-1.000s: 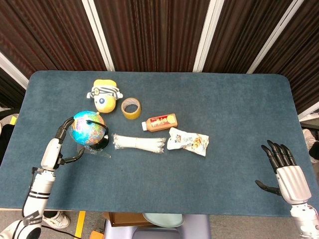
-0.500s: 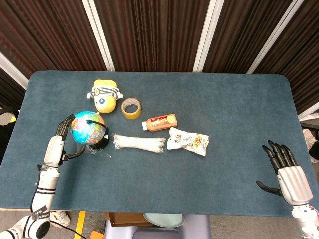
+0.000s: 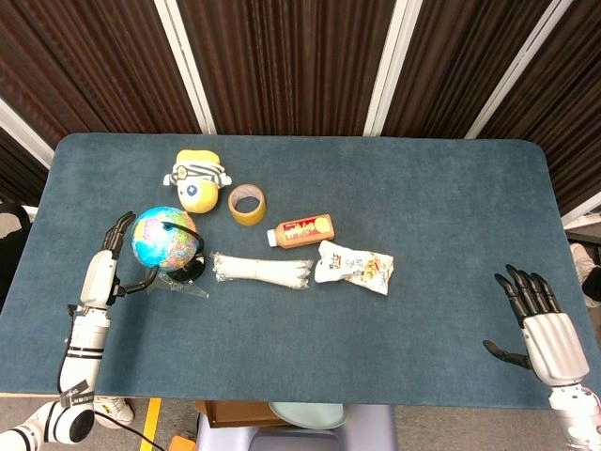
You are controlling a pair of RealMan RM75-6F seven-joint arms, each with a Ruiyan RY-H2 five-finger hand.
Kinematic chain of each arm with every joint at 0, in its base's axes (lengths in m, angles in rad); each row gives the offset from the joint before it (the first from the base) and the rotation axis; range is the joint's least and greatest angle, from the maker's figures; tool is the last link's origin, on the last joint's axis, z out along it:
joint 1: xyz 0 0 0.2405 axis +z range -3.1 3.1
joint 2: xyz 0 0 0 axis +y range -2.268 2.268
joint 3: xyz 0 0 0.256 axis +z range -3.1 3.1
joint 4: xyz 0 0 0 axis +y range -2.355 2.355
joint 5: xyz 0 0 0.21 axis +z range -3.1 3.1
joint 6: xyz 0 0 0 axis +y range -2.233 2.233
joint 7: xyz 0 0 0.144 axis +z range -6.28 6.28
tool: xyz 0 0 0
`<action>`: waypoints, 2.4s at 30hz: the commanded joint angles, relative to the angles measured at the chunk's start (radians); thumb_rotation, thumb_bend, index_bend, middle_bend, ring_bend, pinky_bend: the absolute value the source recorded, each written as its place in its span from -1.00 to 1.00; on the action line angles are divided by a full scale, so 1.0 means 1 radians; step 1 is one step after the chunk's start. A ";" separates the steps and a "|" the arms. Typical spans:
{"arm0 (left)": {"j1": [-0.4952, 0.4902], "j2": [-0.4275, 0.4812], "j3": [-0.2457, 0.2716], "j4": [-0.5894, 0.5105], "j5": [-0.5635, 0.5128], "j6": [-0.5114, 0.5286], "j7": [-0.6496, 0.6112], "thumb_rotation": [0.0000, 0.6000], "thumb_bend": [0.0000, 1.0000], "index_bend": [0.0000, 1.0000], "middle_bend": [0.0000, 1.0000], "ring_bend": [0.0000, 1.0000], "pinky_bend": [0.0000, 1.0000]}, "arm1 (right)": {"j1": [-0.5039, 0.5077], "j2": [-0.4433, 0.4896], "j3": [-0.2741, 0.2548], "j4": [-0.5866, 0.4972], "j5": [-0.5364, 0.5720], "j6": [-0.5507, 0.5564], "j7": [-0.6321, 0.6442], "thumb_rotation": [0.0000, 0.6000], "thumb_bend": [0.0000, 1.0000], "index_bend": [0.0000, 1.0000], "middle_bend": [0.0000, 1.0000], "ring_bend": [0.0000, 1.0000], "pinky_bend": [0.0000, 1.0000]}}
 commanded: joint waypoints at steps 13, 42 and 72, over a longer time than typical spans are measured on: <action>-0.011 -0.006 -0.023 0.052 -0.044 -0.027 -0.019 1.00 -0.36 -1.00 -1.00 -1.00 -1.00 | -0.010 0.008 0.005 -0.003 0.007 0.017 0.017 1.00 -0.69 -1.00 -1.00 -1.00 -1.00; -0.100 -0.080 -0.097 0.249 -0.155 -0.182 -0.084 1.00 -0.35 -1.00 -1.00 -1.00 -1.00 | -0.013 0.004 0.018 -0.001 0.032 0.009 -0.003 1.00 -0.69 -1.00 -1.00 -1.00 -1.00; -0.157 -0.120 -0.121 0.491 -0.181 -0.207 -0.030 1.00 -0.20 -1.00 -1.00 -1.00 -1.00 | -0.006 -0.005 0.002 -0.018 0.020 -0.023 -0.062 1.00 -0.69 -1.00 -1.00 -1.00 -1.00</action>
